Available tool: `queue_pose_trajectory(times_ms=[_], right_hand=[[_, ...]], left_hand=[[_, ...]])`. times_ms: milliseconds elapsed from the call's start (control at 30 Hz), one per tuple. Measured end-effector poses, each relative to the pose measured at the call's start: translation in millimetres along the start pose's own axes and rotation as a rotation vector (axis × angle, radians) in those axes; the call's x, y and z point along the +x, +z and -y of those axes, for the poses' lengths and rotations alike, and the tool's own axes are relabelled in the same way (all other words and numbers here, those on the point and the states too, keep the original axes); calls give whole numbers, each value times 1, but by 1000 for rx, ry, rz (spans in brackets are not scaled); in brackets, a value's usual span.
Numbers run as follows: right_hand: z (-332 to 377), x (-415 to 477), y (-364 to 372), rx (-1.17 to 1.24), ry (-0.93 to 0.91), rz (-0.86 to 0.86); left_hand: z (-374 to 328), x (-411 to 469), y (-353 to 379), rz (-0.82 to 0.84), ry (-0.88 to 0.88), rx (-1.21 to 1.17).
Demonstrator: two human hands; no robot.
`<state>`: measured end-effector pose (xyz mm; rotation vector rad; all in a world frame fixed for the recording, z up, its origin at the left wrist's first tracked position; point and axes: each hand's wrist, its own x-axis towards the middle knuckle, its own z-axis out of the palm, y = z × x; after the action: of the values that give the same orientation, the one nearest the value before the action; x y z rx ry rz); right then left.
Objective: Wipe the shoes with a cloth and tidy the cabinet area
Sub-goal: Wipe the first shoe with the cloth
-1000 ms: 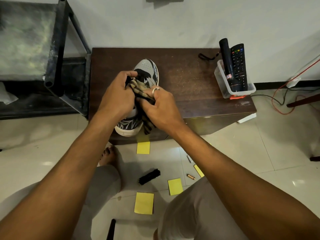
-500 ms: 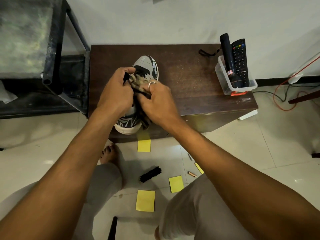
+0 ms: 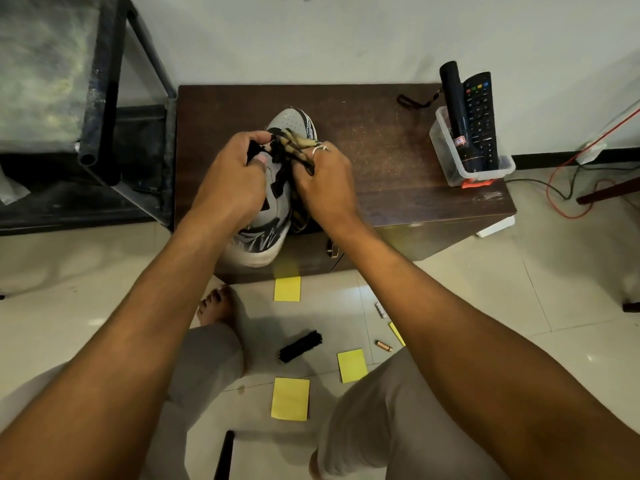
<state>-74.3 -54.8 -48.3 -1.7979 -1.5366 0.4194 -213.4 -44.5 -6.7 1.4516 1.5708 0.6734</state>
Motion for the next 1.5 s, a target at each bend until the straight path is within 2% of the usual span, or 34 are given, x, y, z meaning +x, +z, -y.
queue_pose_trajectory(times_ms=[200, 367, 533, 600, 733, 900, 1000, 1200, 1267, 1333, 1433, 1500], right_hand=[[-2, 13, 2, -56, 73, -19], [6, 3, -10, 42, 76, 226], [13, -11, -37, 310, 135, 466], [14, -14, -34, 300, 130, 427], [10, -2, -9, 13, 30, 125], [5, 13, 4, -99, 97, 62], [5, 17, -4, -63, 118, 126], [7, 2, -31, 145, 122, 453], [7, -4, -36, 209, 123, 505], [8, -9, -31, 185, 77, 427], [9, -7, -12, 42, -34, 207], [6, 1, -3, -9, -32, 113]], left_hand=[[0, -3, -2, 9, -4, -27], [-4, -3, 2, -26, -4, 8], [-4, -2, 4, -37, -7, 25], [-3, -2, 3, -38, -5, 22], [-2, -2, 1, -23, -6, 25], [-1, -2, -1, -18, -11, 16], [-2, -3, 0, -34, -10, 3], [-5, -3, 5, -75, -12, 25], [-5, -3, 5, -78, -18, 20], [-5, -4, 4, -75, -18, -1], [-5, -4, 2, -61, -18, -1], [-6, -5, 2, -54, -28, 15]])
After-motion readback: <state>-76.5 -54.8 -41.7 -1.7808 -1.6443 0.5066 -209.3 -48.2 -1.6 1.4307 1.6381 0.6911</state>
